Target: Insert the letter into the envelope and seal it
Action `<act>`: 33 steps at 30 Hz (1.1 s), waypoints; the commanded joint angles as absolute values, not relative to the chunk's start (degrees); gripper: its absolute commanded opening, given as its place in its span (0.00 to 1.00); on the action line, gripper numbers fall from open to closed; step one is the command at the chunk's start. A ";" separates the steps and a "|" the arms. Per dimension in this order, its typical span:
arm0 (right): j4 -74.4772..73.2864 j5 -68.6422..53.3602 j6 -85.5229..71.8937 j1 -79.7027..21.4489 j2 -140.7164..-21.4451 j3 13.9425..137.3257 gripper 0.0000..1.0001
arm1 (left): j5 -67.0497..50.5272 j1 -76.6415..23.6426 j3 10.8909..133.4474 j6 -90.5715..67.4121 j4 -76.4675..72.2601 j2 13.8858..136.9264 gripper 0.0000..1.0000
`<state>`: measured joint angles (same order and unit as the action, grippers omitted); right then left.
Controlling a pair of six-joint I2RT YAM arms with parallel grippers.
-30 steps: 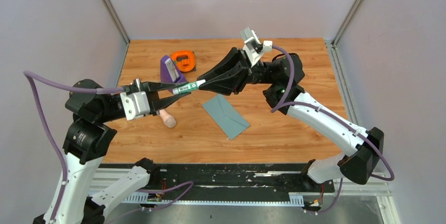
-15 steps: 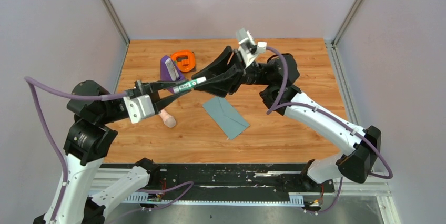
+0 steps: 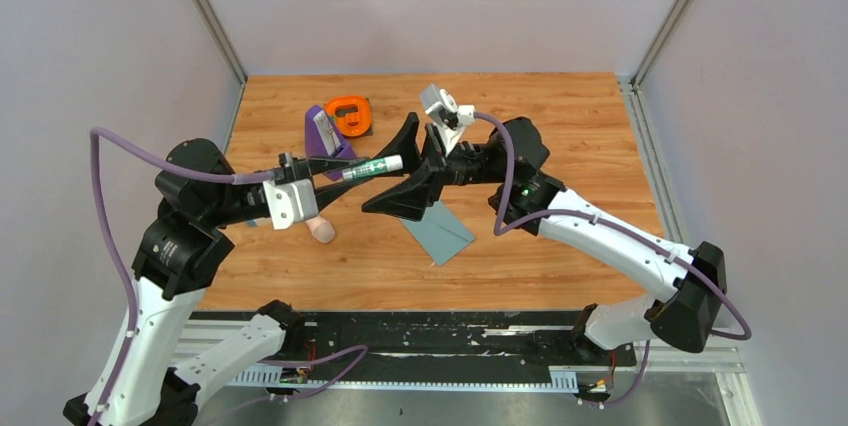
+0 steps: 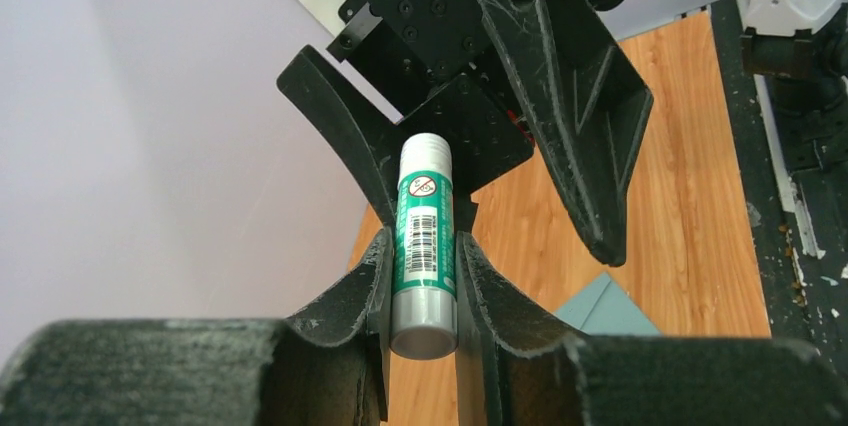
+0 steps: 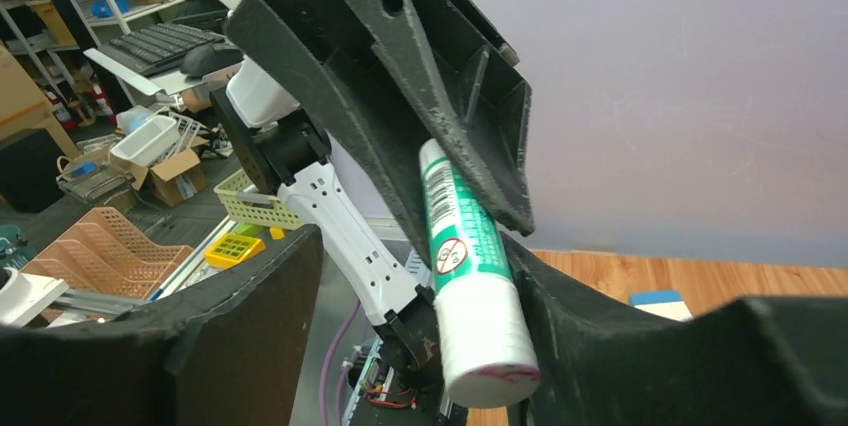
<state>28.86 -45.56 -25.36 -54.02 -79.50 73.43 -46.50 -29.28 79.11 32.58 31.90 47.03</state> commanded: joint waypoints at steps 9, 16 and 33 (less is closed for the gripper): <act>25.30 -47.90 -27.05 -49.43 -73.96 74.74 1.00 | -45.96 -29.09 78.20 35.78 33.13 46.16 0.00; 25.84 -49.21 -30.47 -48.80 -76.78 76.38 0.72 | -46.17 -29.09 78.12 35.43 33.00 46.14 0.00; 26.53 -49.81 -32.40 -47.37 -77.18 75.50 0.18 | -46.27 -29.09 77.96 35.05 32.75 46.13 0.00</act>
<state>24.95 -49.36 -30.98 -47.68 -77.28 74.17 -47.29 -29.28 78.02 34.87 33.76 46.22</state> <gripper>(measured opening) 0.257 0.283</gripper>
